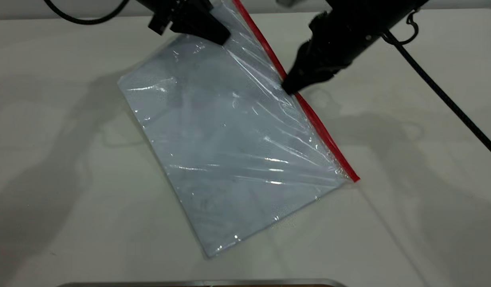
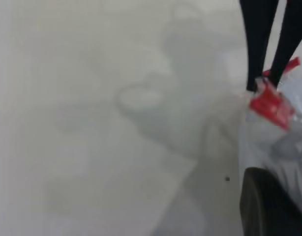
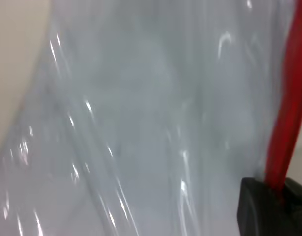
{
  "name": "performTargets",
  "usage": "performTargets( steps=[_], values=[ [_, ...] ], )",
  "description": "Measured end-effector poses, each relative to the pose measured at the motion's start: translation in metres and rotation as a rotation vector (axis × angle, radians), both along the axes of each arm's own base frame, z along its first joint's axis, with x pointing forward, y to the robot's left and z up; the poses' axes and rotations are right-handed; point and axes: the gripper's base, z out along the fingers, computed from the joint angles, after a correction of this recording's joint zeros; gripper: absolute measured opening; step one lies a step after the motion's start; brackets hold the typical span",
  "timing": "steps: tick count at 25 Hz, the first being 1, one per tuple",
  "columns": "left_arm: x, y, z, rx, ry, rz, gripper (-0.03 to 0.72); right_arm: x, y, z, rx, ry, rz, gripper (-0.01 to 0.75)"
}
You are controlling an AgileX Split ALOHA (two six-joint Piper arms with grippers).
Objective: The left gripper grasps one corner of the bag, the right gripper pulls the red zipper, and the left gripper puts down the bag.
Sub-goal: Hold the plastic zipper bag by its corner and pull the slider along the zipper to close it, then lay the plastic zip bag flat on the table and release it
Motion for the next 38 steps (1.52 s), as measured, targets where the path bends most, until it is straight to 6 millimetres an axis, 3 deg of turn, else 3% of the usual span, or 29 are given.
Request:
performTargets(
  steps=[9, 19, 27, 31, 38],
  values=[
    [0.009, 0.023, 0.006, 0.002, 0.008, 0.069, 0.053, -0.005, -0.021, -0.011, -0.047, 0.136, -0.045, 0.039],
    [0.008, 0.027, 0.002, 0.062, 0.022, 0.067, 0.053, -0.024, -0.056, -0.014, -0.185, 0.457, -0.077, 0.045],
    [0.007, 0.026, 0.002, 0.063, 0.023, 0.060, 0.069, -0.024, -0.058, -0.015, -0.206, 0.478, -0.127, 0.085],
    [0.010, 0.030, 0.000, 0.081, 0.015, 0.088, 0.163, -0.023, -0.061, -0.016, -0.223, 0.463, -0.120, 0.213],
    [0.019, 0.034, 0.004, 0.128, 0.081, 0.261, 0.492, -0.012, -0.061, -0.015, -0.229, 0.372, -0.150, 0.527]
  ],
)
